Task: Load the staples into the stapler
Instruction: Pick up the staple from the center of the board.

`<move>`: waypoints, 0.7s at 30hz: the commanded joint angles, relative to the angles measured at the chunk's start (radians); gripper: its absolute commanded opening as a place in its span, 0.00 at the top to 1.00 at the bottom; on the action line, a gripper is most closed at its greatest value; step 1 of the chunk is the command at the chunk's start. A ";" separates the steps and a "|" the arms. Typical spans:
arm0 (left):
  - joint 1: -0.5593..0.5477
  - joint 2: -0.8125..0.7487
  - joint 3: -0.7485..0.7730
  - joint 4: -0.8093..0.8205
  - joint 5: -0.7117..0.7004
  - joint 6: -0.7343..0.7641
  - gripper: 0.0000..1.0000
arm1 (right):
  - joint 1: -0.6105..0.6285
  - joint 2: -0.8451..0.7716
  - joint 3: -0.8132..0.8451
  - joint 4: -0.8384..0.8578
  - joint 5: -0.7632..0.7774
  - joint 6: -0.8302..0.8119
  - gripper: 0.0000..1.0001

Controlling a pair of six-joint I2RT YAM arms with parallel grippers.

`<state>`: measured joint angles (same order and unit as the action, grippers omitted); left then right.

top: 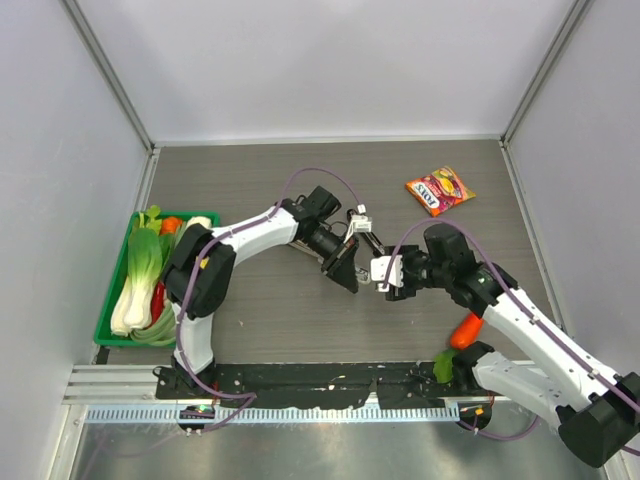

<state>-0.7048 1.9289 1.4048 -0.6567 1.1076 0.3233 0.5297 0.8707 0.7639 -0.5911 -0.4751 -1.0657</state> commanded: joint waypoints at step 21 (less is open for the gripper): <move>0.019 0.068 0.054 0.135 0.271 -0.230 0.83 | 0.115 0.056 -0.077 0.269 -0.051 0.047 0.45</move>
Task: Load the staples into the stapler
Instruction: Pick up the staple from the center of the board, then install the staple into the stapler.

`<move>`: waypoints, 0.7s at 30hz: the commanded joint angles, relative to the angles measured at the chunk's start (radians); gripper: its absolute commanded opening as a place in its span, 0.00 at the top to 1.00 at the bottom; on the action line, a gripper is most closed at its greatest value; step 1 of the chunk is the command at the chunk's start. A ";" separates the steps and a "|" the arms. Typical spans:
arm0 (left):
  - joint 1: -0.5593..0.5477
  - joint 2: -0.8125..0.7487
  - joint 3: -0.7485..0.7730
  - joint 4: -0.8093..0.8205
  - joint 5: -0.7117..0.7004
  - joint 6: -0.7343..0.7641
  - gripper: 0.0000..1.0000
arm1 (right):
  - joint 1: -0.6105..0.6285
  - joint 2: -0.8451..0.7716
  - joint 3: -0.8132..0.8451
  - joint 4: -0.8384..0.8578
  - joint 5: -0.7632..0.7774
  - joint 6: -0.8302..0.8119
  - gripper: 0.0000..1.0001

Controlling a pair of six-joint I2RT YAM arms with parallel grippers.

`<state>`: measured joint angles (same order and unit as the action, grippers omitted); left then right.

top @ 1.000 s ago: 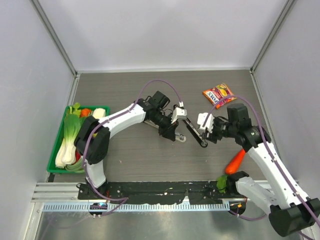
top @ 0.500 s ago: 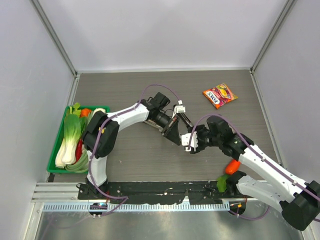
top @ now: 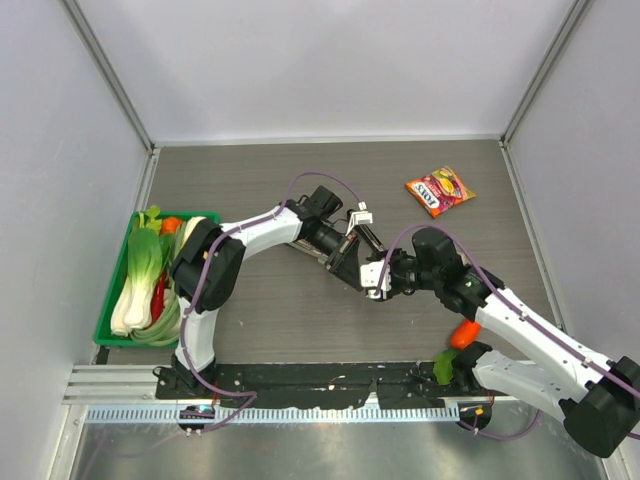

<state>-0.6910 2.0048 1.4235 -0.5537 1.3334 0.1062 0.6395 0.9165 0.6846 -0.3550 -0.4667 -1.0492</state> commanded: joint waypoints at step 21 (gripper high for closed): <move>0.007 -0.018 0.032 0.046 0.049 -0.028 0.82 | 0.006 0.018 -0.003 0.014 -0.079 0.008 0.71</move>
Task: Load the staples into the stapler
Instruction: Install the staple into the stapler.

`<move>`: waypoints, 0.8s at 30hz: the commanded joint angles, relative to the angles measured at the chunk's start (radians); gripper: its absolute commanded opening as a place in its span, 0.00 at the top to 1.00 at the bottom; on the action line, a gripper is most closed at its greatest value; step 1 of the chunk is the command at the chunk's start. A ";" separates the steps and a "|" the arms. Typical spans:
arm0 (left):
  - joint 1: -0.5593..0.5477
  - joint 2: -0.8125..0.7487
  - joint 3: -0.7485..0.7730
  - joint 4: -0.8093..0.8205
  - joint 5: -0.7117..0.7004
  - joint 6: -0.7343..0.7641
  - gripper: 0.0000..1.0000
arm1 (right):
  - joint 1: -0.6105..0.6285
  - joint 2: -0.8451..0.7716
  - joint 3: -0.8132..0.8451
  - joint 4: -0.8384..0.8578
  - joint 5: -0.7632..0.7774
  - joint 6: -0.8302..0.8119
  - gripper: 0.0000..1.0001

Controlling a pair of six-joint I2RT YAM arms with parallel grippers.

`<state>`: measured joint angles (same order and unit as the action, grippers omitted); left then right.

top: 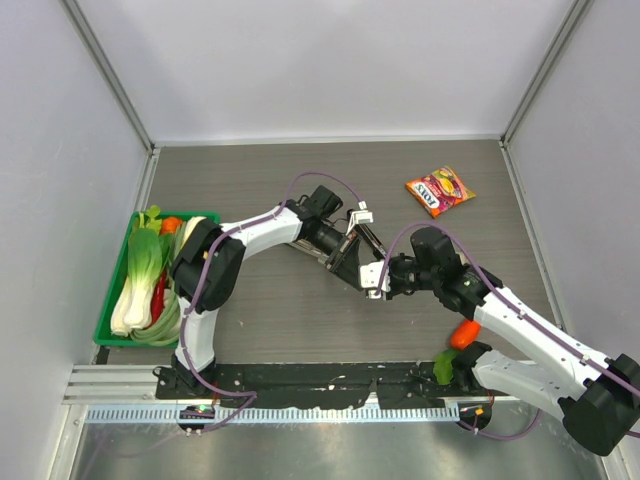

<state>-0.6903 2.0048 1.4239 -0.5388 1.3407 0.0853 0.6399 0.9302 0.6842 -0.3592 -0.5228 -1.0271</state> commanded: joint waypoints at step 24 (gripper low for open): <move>0.109 -0.107 0.020 0.034 0.000 -0.010 0.16 | -0.006 -0.036 0.034 -0.072 0.107 0.074 0.91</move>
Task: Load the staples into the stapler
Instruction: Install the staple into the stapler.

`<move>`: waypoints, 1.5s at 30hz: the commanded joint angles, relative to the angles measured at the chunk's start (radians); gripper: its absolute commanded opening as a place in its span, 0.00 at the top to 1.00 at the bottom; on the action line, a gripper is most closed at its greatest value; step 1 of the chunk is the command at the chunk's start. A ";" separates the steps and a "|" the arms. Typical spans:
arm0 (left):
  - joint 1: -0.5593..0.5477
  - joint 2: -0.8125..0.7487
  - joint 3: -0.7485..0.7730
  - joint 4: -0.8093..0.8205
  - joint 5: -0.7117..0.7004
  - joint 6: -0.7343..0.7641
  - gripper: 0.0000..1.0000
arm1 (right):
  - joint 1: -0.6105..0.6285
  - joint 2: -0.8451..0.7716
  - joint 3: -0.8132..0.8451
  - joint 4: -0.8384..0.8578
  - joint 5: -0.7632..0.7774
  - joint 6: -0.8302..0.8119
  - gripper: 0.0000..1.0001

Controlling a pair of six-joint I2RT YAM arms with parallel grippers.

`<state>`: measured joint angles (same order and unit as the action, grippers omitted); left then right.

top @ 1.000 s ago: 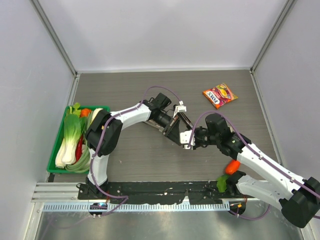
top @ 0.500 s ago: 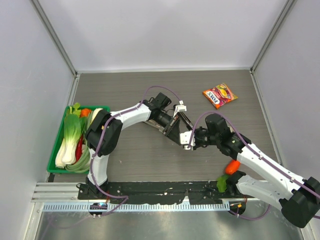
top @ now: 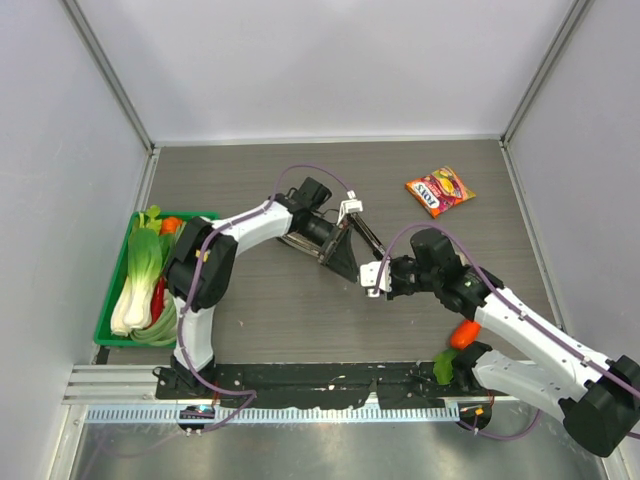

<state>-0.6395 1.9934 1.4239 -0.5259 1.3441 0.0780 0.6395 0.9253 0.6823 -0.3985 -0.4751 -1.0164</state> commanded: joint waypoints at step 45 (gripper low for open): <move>0.609 -0.854 -0.402 -0.244 -0.727 0.232 0.00 | -0.253 0.488 0.237 0.021 0.368 0.740 0.91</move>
<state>-0.0368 1.1164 1.0245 -0.8219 0.6128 0.3199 0.3725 1.4147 0.8940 -0.4183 -0.1379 -0.3111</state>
